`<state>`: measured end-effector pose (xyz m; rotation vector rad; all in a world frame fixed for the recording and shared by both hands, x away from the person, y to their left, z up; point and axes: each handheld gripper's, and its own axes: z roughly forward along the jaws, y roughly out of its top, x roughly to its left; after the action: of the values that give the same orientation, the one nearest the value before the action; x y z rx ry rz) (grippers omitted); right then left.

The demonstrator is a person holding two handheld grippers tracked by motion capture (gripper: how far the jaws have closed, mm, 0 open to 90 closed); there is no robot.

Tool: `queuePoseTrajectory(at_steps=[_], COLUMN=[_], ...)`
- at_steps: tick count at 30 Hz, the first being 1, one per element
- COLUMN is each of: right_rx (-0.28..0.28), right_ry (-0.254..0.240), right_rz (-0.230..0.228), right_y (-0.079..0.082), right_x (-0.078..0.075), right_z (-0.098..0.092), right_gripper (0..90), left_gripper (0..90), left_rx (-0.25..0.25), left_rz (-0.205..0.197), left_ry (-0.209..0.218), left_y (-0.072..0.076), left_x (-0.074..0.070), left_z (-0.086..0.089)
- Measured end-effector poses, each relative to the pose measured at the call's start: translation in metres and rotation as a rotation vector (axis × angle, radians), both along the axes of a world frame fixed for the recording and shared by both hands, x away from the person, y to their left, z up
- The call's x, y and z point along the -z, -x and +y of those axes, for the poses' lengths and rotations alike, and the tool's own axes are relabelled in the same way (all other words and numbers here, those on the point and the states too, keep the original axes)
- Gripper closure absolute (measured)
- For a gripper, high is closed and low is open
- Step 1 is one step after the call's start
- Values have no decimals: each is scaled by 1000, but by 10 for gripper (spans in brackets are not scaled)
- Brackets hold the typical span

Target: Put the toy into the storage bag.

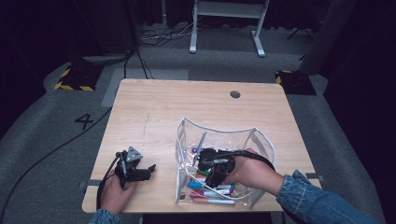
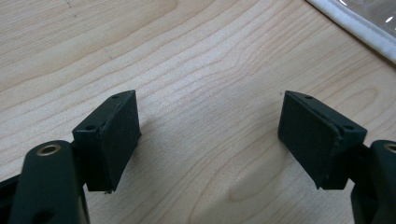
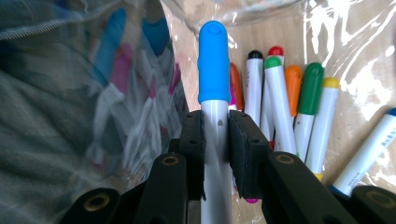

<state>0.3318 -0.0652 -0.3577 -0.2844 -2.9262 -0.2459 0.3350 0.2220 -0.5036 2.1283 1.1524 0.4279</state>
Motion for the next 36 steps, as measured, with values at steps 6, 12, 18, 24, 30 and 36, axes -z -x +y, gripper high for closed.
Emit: queuePoseTrajectory(at_steps=[6, 12, 18, 24, 30, 36], right_rx=[-6, -18, -10, 49, 136, 214], right_ry=[74, 134, 148, 34, -77, -169], right_rz=[25, 35, 9, -118, -205, -270], right_y=[-2, 0, -5, -15, -22, -23], right_x=[19, 31, 38, 13, -20, -46], right_z=[6, 8, 3, -9, -29, -58], right_gripper=[760, 760, 514, 379, 368, 359], left_gripper=[211, 211, 210, 209, 209, 209], left_rx=[1, 0, 1, 4, 4, 3], left_rz=[0, 1, 1, 1, 1, 1], left_ry=[-1, -1, 1, 0, 0, 3], left_y=[0, 0, 0, -1, -1, -1], left_x=[0, 0, 0, 0, 0, 0], left_z=[0, 0, 0, 0, 0, 0])
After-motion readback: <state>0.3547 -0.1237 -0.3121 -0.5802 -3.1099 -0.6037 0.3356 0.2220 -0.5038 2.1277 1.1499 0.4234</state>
